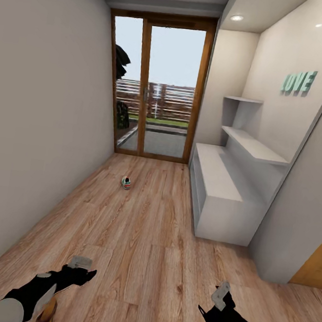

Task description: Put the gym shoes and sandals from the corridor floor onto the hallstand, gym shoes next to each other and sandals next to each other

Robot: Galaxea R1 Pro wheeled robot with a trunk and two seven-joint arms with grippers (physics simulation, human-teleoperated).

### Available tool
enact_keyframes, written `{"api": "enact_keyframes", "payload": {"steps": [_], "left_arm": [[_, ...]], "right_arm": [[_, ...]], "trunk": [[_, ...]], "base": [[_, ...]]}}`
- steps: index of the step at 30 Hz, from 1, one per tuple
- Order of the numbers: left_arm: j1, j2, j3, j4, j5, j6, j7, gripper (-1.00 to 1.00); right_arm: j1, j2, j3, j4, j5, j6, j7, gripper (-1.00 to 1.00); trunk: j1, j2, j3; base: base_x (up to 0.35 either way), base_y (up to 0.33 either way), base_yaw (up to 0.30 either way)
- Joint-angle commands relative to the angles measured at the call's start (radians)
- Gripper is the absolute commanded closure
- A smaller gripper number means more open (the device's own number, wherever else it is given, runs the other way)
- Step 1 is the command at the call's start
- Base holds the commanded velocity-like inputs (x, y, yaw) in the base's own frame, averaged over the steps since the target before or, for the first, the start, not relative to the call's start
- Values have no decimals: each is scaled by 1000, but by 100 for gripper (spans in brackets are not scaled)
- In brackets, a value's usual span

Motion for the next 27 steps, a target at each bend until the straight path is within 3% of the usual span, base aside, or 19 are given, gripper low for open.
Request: {"api": "enact_keyframes", "payload": {"steps": [1,10,13,22,27], "left_arm": [[-13,0,-1,-1,-2,13,-7,-100],[-89,1,-6,-3,-22,98,-66,-100],[-101,4,-7,-3,-47,119,-112,-100],[-100,5,-7,-12,-98,121,-141,-100],[-97,6,-9,-56,-107,122,-144,-100]], "right_arm": [[-11,-2,0,0,18,9,18,-100],[-51,0,4,1,102,67,164,-100],[-55,4,5,5,156,73,214,-100],[-57,6,3,50,190,74,237,-100],[-57,7,6,61,194,73,237,-100]], "trunk": [[0,-1,-1],[0,-1,-1],[0,-1,-1],[0,-1,-1],[0,-1,-1]], "base": [[0,0,0],[0,0,0],[0,0,0],[0,0,0],[0,0,0]]}}
